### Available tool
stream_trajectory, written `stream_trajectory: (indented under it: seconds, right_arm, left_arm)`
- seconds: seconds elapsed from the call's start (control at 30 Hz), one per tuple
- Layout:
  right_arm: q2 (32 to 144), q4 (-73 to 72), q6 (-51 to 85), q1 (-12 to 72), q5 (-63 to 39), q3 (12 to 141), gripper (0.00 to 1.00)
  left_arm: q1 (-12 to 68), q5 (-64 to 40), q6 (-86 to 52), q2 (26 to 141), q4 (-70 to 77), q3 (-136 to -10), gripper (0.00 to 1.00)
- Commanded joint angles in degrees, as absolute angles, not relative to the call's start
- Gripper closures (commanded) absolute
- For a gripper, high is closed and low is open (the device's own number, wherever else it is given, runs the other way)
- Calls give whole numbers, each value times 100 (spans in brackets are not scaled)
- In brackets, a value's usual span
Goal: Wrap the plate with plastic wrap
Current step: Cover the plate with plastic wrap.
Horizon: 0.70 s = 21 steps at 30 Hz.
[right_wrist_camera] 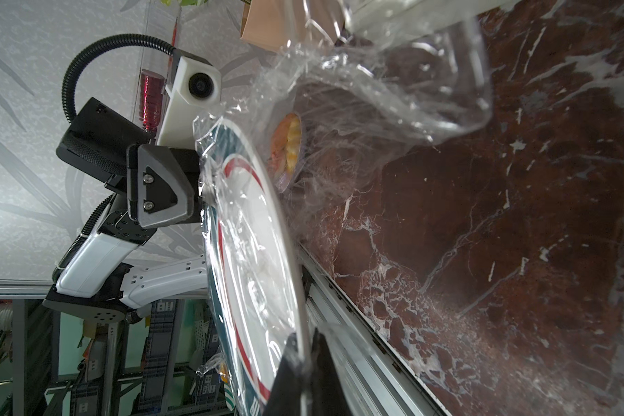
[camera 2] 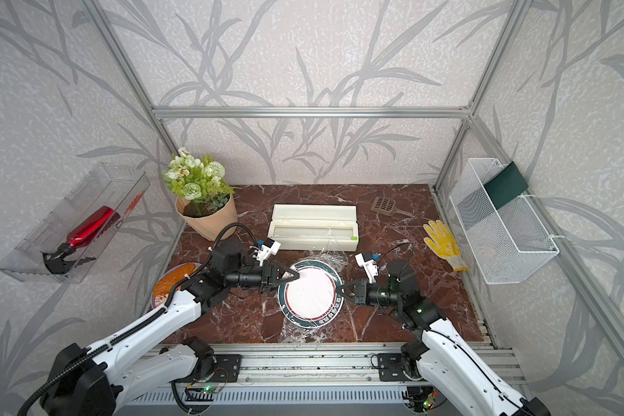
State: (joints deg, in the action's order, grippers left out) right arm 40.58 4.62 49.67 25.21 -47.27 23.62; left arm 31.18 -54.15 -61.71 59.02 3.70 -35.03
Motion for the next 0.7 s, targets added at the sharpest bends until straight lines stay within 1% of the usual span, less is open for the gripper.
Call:
stream_trajectory:
  seconds: [0.0, 0.33, 0.37, 0.43, 0.53, 0.67]
  right_arm:
    - [4086, 114, 4949, 2497, -4917, 2583, 100]
    - [4052, 466, 4827, 2504, -4881, 2742, 100]
    - [4020, 584, 4771, 2499, -4854, 2784, 99]
    - [3975, 745, 4708, 2498, -4847, 2845, 93]
    - [3888, 1098, 4571, 2496, -4784, 2986, 77]
    - [3852, 1734, 4254, 2489, -4671, 3280, 66]
  left_arm:
    - [3198, -5559, -6381, 5889, 788, -3485, 53]
    - [3235, -5537, -6197, 5842, 612, -3382, 73]
    - [3234, -5529, -6180, 5811, 580, -3384, 75]
    - [3247, -5481, -6136, 5730, 479, -3391, 77]
    - [3245, -5368, -5977, 5582, 165, -3441, 81]
    - [3245, -5294, -5947, 5393, 25, -3445, 84]
